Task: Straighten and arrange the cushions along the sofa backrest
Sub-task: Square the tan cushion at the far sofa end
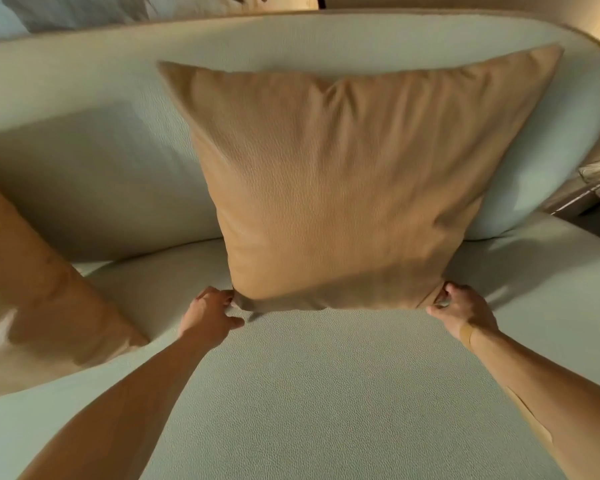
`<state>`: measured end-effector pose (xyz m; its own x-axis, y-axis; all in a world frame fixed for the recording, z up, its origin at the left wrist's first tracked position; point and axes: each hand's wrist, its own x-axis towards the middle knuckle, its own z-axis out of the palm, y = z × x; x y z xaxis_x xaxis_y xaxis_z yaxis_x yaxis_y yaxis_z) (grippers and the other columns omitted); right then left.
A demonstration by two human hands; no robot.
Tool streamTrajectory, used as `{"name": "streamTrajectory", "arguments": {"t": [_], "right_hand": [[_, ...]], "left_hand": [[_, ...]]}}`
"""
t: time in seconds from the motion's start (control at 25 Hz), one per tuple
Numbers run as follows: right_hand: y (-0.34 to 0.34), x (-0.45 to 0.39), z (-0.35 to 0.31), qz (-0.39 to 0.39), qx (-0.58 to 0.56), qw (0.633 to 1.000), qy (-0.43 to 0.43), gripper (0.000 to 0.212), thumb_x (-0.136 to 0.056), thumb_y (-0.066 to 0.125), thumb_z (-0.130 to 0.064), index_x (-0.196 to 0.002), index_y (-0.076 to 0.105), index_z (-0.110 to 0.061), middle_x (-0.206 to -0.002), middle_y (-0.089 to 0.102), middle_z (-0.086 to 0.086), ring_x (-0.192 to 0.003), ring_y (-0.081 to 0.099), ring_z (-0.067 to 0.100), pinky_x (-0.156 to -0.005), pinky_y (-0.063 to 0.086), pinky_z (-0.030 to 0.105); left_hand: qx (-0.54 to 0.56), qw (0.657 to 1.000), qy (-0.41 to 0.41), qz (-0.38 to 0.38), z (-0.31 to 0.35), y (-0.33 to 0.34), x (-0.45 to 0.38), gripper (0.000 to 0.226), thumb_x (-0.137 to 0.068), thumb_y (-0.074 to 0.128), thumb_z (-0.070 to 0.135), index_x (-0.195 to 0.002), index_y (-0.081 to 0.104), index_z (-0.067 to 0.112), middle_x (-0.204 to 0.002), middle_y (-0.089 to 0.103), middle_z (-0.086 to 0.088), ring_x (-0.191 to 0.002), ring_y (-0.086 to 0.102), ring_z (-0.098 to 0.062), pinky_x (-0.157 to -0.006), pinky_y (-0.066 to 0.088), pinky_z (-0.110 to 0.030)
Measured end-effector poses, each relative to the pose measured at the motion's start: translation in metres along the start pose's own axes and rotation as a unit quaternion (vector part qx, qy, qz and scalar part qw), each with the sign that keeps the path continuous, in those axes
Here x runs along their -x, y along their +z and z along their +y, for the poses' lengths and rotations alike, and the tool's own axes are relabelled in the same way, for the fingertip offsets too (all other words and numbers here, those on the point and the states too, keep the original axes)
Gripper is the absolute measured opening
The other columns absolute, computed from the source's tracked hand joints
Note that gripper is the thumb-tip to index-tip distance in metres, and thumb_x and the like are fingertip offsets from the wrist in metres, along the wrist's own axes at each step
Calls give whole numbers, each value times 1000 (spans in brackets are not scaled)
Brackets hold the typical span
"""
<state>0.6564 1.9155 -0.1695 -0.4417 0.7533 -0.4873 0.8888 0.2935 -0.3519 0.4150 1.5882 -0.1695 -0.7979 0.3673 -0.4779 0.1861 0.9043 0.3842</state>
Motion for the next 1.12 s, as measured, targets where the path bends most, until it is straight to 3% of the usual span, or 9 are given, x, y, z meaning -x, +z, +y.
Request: {"name": "streamTrajectory", "arguments": {"t": [0.12, 0.24, 0.48, 0.56, 0.64, 0.72, 0.84, 0.96, 1.12], "right_hand": [[10, -12, 5, 56, 10, 998, 4, 20, -83, 73, -31, -76, 59, -20, -87, 70, 6, -77, 62, 26, -67, 45, 31], [3, -16, 9, 98, 34, 994, 31, 24, -87, 67, -38, -74, 58, -20, -79, 65, 8, -72, 59, 27, -61, 41, 29], [-9, -18, 15, 67, -30, 995, 66, 26, -82, 73, -36, -71, 61, -17, -86, 69, 11, -77, 61, 30, -66, 46, 33], [-14, -19, 15, 21, -19, 997, 67, 21, -75, 79, -35, -79, 66, -18, -94, 72, 12, -84, 64, 30, -73, 51, 34], [-32, -16, 10, -32, 16, 999, 37, 51, -73, 81, -30, -120, 63, -22, -117, 68, 11, -103, 63, 31, -85, 49, 35], [-62, -5, -4, -70, -45, 997, 6, 100, -68, 87, -25, -151, 30, -22, -143, 51, 10, -124, 53, 31, -99, 41, 34], [-117, 15, -46, -87, -232, 965, -90, 131, -42, 95, -46, -151, 21, -36, -143, 49, 0, -124, 55, 22, -102, 43, 38], [-150, 36, -88, -79, -373, 916, -121, 107, -41, 89, -60, -135, 44, -40, -131, 58, -12, -114, 60, 10, -96, 45, 47], [-162, 50, -110, -69, -405, 907, -89, 72, -67, 78, -44, -131, 45, -40, -132, 58, -12, -115, 57, 15, -98, 43, 56]], "left_hand": [[-41, 993, 44, 97, 4, 15, -2, 14, -83, 72, 29, -87, 61, 21, -101, 63, -2, -90, 60, -26, -76, 47, -37], [-75, 986, 35, 148, 5, 14, -6, 7, -89, 58, 17, -92, 65, 19, -103, 66, -3, -90, 62, -33, -72, 46, -37], [-46, 994, -48, 90, 3, 10, -13, 18, -89, 58, 21, -79, 62, 36, -92, 71, -5, -83, 64, -29, -75, 55, -40], [-25, 998, -20, 45, 2, -1, -15, 17, -87, 64, 22, -85, 62, 39, -102, 72, -1, -88, 64, -27, -80, 54, -40], [-15, 1000, -1, 24, 4, -19, -12, 30, -86, 65, 17, -113, 64, 31, -118, 67, -3, -101, 62, -29, -85, 51, -36], [61, 996, 1, 70, 16, -48, 1, 44, -87, 63, 24, -131, 56, 26, -122, 64, -4, -108, 58, -27, -90, 45, -34], [298, 945, 43, 131, 72, -105, 23, 60, -84, 51, 59, -140, 45, 39, -120, 62, 11, -112, 55, -14, -99, 38, -33], [437, 890, 92, 91, 124, -146, 33, 55, -94, 49, 54, -145, 27, 52, -119, 59, 22, -117, 53, -10, -101, 35, -33], [451, 886, 106, 32, 149, -165, 42, 46, -99, 45, 43, -140, 29, 58, -129, 51, 17, -112, 51, -2, -75, 48, -31]]}}
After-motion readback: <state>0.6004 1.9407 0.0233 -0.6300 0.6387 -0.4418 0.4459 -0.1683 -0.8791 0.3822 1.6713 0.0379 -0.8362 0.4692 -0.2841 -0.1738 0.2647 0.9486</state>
